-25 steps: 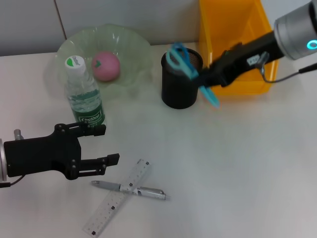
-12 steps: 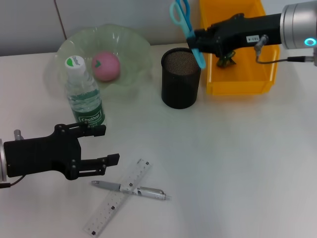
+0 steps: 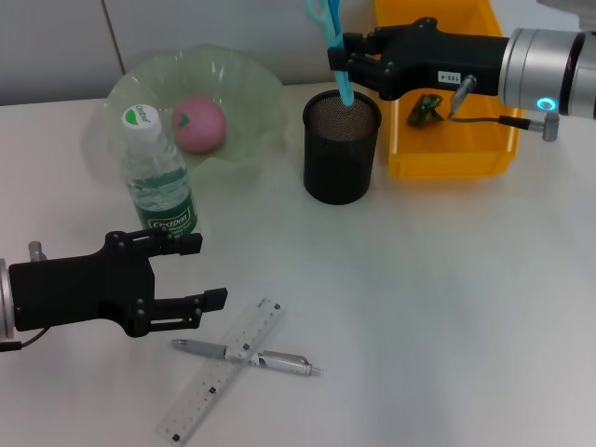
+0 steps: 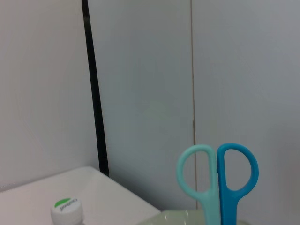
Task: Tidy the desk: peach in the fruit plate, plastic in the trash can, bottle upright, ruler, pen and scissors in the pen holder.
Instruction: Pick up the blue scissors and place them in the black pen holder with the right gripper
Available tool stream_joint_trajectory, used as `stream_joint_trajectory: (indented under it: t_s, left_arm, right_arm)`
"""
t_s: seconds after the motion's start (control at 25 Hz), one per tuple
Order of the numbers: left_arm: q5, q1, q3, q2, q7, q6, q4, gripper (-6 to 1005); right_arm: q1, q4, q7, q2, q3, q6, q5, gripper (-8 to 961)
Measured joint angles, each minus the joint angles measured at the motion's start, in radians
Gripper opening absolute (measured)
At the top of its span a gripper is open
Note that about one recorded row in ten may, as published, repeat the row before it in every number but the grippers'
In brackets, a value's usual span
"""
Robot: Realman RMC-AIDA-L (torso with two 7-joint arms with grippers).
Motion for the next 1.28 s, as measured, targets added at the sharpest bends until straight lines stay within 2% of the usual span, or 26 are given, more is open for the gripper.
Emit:
stream_joint_trajectory:
  t_s: [0.4,0.8,1.28]
  left_arm:
    - [0.000,0.001,0.000,0.000,0.000,0.004,0.000,798]
    - [-0.009,0.004,-0.003,0.000,-0.001,0.010,0.000,798]
    - [-0.014,0.006,-0.003,-0.001,-0.001,0.017,-0.001,797]
  right_arm:
    - [-0.007,0.229,-0.384,-0.003,0.011,0.059,0.264,224]
    - [-0.004,0.432,-0.632,-0.001,0.011,0.060,0.469,226]
    - [0.030,0.536,-0.724,0.006,0.009,0.090,0.529,228]
